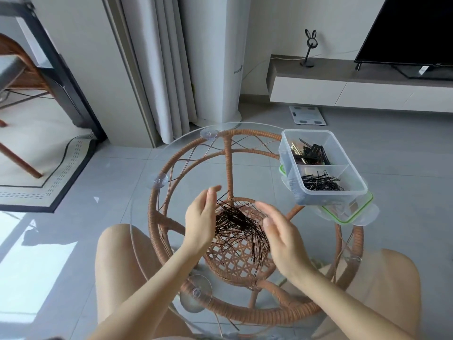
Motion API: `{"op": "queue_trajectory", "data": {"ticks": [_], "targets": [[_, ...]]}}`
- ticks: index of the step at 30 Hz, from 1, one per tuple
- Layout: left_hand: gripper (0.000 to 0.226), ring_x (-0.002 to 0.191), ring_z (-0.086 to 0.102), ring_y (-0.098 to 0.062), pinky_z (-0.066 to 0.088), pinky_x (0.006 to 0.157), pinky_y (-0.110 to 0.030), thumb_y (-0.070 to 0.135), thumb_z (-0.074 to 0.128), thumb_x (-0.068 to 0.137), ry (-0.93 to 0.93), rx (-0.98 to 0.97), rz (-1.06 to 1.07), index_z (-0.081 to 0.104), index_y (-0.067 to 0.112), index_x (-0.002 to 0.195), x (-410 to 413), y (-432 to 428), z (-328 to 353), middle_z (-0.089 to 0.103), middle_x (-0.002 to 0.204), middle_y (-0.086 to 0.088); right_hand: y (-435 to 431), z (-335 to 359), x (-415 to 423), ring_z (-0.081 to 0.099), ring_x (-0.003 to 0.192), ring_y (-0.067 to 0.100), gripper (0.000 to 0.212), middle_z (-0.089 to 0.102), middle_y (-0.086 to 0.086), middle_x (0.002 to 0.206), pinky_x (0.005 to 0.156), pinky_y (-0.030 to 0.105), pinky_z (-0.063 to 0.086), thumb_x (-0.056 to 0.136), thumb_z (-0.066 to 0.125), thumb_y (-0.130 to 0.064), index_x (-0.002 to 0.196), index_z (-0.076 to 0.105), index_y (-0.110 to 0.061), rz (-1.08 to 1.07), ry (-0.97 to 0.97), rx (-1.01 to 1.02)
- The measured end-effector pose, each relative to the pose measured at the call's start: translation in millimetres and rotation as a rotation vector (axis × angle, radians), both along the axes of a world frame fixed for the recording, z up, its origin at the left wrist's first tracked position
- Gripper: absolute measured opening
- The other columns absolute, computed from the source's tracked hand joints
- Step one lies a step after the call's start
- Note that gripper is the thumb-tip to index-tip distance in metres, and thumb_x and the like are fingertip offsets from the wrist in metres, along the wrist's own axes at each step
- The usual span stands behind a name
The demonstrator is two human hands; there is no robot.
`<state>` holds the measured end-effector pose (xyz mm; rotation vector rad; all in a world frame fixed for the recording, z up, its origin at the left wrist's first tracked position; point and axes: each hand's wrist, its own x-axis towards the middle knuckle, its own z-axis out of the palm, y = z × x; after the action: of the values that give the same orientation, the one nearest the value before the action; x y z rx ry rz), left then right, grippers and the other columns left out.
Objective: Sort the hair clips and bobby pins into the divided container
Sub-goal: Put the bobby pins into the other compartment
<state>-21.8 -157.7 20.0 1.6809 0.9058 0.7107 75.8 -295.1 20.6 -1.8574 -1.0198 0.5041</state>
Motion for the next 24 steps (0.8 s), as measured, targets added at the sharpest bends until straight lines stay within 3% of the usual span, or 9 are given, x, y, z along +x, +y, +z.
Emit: {"op": "queue_trajectory", "data": {"ticks": [2,4,6,8,9,12,15,18,24], "targets": [[0.041,0.124,0.045,-0.007,0.034,0.101,-0.023,0.053,0.042,0.087,0.107,0.096,-0.060,0.055,0.031,0.120,-17.3,6.1,2.7,0.051,0.135,0.007,-21.7,1.1,9.9,0.026,0.131,-0.011,0.051,0.035,-0.018,0.143,0.109,0.014,0.023,0.086,0.043,-0.044,0.134,0.032,-0.035,0.083,-0.074,-0.104],[0.074,0.132,0.034,-0.010,0.024,0.112,-0.040,0.075,0.045,0.064,0.424,0.269,-0.281,0.044,0.039,0.129,-41.1,16.7,3.1,0.034,0.145,0.011,-40.7,-4.3,23.6,0.018,0.137,-0.002,0.077,0.021,-0.013,0.150,0.114,0.021,0.015,0.077,0.048,-0.062,0.141,0.020,-0.030,0.224,-0.432,-0.308],[0.107,0.139,0.022,-0.016,0.016,0.116,-0.046,0.086,0.046,0.047,0.718,0.440,-0.475,0.025,0.040,0.140,-59.3,28.2,4.5,0.020,0.151,0.007,-49.4,-9.0,33.3,0.038,0.130,0.014,0.101,0.035,-0.001,0.146,0.110,0.034,0.029,0.065,0.044,-0.079,0.141,0.026,-0.017,0.224,-0.738,-0.441],[0.116,0.140,0.014,-0.019,0.015,0.117,-0.045,0.082,0.053,0.047,0.885,0.548,-0.565,0.010,0.036,0.145,-64.8,33.9,6.5,0.016,0.152,0.004,-43.9,-4.2,36.8,0.055,0.112,0.020,0.111,0.055,0.003,0.130,0.094,0.039,0.044,0.057,0.035,-0.088,0.136,0.038,-0.010,0.153,-0.829,-0.521],[0.117,0.139,0.015,-0.019,0.016,0.117,-0.043,0.079,0.056,0.050,0.917,0.586,-0.579,0.007,0.034,0.146,-63.2,35.2,5.9,0.018,0.151,0.003,-37.0,-0.9,35.9,0.054,0.108,0.020,0.114,0.057,0.001,0.124,0.090,0.038,0.046,0.054,0.034,-0.090,0.135,0.039,-0.010,0.146,-0.847,-0.543],[0.118,0.136,0.018,-0.019,0.020,0.115,-0.038,0.069,0.066,0.057,0.930,0.641,-0.607,0.003,0.026,0.147,-45.2,40.0,5.7,0.022,0.147,0.002,-9.4,5.0,33.6,0.042,0.112,0.019,0.118,0.044,-0.001,0.126,0.092,0.034,0.041,0.050,0.044,-0.087,0.140,0.024,-0.014,0.215,-0.776,-0.599],[0.123,0.135,0.019,-0.021,0.027,0.112,-0.039,0.067,0.071,0.054,0.932,0.639,-0.658,0.003,0.024,0.147,-19.7,49.6,10.2,0.022,0.147,0.000,21.6,6.3,31.8,0.042,0.110,0.019,0.112,0.043,-0.001,0.121,0.086,0.034,0.043,0.051,0.054,-0.082,0.137,0.028,-0.016,0.268,-0.733,-0.586],[0.119,0.131,0.024,-0.021,0.035,0.107,-0.039,0.065,0.073,0.053,0.929,0.664,-0.702,0.014,0.024,0.147,-0.3,57.7,15.3,0.027,0.144,0.001,40.2,7.2,30.9,0.047,0.107,0.020,0.091,0.048,-0.001,0.116,0.083,0.034,0.042,0.059,0.059,-0.073,0.131,0.040,-0.020,0.322,-0.702,-0.540],[0.073,0.110,0.049,-0.018,0.044,0.093,-0.034,0.046,0.077,0.064,0.805,0.614,-0.719,0.049,0.029,0.129,4.7,62.0,17.7,0.052,0.121,0.004,49.6,12.6,27.9,0.057,0.098,0.024,0.038,0.061,0.004,0.104,0.074,0.028,0.037,0.081,0.065,-0.033,0.115,0.060,-0.017,0.360,-0.511,-0.395]]}}
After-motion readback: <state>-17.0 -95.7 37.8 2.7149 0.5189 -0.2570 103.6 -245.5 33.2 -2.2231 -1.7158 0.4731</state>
